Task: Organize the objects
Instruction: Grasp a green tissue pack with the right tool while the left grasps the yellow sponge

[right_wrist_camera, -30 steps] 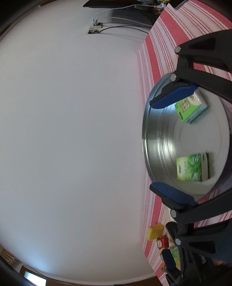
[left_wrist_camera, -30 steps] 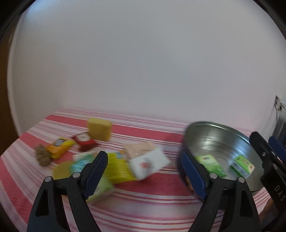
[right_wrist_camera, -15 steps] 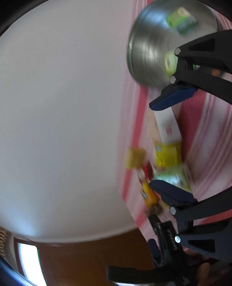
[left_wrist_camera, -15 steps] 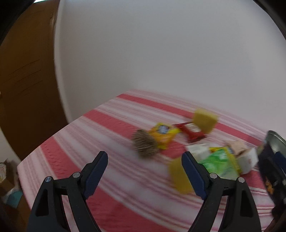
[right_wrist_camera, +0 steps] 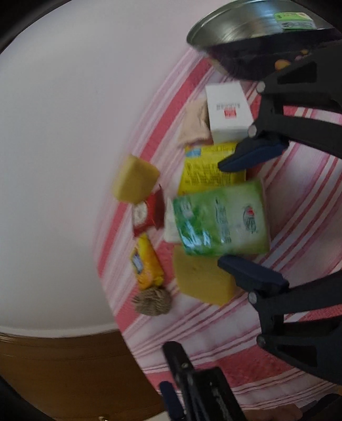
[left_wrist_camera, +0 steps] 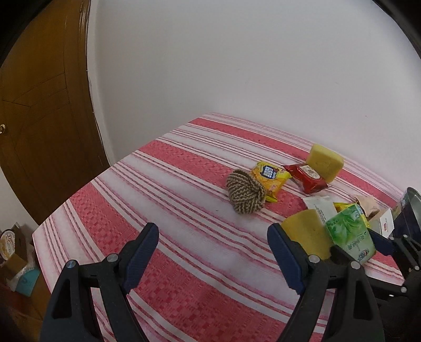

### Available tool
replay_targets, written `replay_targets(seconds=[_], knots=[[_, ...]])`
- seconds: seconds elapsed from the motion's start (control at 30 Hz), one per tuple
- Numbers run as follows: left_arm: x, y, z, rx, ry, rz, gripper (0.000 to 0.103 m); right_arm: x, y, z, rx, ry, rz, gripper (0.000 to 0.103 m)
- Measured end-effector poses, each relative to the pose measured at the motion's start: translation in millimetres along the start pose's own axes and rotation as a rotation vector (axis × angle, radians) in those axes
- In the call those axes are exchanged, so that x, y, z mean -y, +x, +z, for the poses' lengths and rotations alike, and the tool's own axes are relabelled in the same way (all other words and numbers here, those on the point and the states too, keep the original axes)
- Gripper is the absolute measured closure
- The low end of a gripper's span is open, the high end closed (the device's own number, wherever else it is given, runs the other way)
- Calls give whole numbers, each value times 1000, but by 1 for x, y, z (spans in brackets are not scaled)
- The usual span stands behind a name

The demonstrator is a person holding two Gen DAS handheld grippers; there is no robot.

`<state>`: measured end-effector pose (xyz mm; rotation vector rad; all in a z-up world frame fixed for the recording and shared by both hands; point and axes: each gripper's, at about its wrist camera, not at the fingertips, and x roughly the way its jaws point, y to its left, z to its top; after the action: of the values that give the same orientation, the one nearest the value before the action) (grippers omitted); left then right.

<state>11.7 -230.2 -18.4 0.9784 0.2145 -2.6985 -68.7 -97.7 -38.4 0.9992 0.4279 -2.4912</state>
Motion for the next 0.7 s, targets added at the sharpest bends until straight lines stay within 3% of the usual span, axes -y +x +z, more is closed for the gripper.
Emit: replay_targets(seconds=[0.23, 0.33, 0.47, 0.7], knots=[[13, -1, -2, -15, 3, -22, 17, 6, -2, -1, -3, 13, 39, 49], [26, -2, -3, -14, 21, -30, 17, 24, -20, -7, 76, 99, 123, 49], [52, 5, -5, -45, 51, -59, 17, 51, -39, -8, 192, 162, 105, 49], [89, 25, -4, -114, 91, -69, 17, 99, -27, -4, 186, 274, 141, 49]])
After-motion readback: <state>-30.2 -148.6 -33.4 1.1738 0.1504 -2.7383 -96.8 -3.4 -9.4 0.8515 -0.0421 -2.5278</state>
